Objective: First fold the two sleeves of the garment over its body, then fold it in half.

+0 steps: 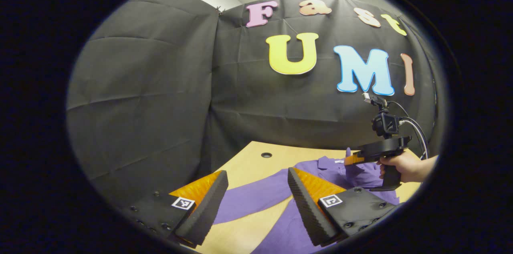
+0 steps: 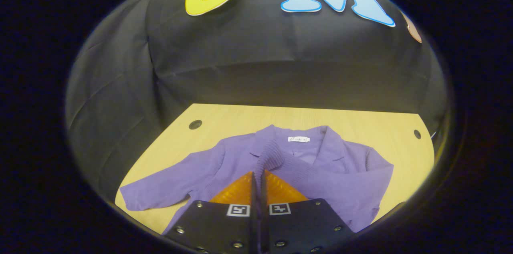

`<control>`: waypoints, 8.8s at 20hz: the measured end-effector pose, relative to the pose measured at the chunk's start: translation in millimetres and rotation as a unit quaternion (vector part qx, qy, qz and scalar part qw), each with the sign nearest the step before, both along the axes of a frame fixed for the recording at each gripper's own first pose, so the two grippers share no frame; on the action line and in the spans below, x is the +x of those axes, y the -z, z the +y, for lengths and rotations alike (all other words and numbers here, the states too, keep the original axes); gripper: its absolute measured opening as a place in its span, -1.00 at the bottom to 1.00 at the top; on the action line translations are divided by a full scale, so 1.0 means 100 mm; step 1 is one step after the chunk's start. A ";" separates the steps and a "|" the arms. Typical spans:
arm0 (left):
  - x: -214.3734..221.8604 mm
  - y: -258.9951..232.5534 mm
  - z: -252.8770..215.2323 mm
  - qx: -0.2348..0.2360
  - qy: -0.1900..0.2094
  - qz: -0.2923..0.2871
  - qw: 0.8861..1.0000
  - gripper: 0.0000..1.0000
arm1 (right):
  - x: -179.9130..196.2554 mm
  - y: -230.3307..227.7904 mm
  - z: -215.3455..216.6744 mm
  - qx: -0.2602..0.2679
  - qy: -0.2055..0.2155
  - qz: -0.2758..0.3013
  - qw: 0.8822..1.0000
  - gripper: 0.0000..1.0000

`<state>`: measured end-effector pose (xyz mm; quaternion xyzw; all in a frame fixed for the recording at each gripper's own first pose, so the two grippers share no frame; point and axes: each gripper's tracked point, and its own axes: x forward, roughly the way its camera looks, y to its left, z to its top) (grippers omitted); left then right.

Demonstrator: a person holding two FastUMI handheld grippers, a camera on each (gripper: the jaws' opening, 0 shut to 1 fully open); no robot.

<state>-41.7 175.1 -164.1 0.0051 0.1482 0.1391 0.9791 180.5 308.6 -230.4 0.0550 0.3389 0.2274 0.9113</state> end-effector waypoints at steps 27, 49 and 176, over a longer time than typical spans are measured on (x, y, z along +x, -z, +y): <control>-0.19 1.69 1.48 -0.046 -0.204 0.132 0.969 0.96 | -1.06 -1.21 -0.63 -0.036 -0.004 -0.132 0.991 0.92; -0.24 2.35 1.70 -0.074 -0.223 0.219 0.947 0.38 | -1.53 -1.09 -0.65 -0.029 0.017 -0.087 0.996 0.93; -1.38 1.81 -1.39 -0.169 0.269 0.267 0.910 -0.86 | -3.05 0.28 -2.13 0.039 0.193 0.114 0.974 -0.88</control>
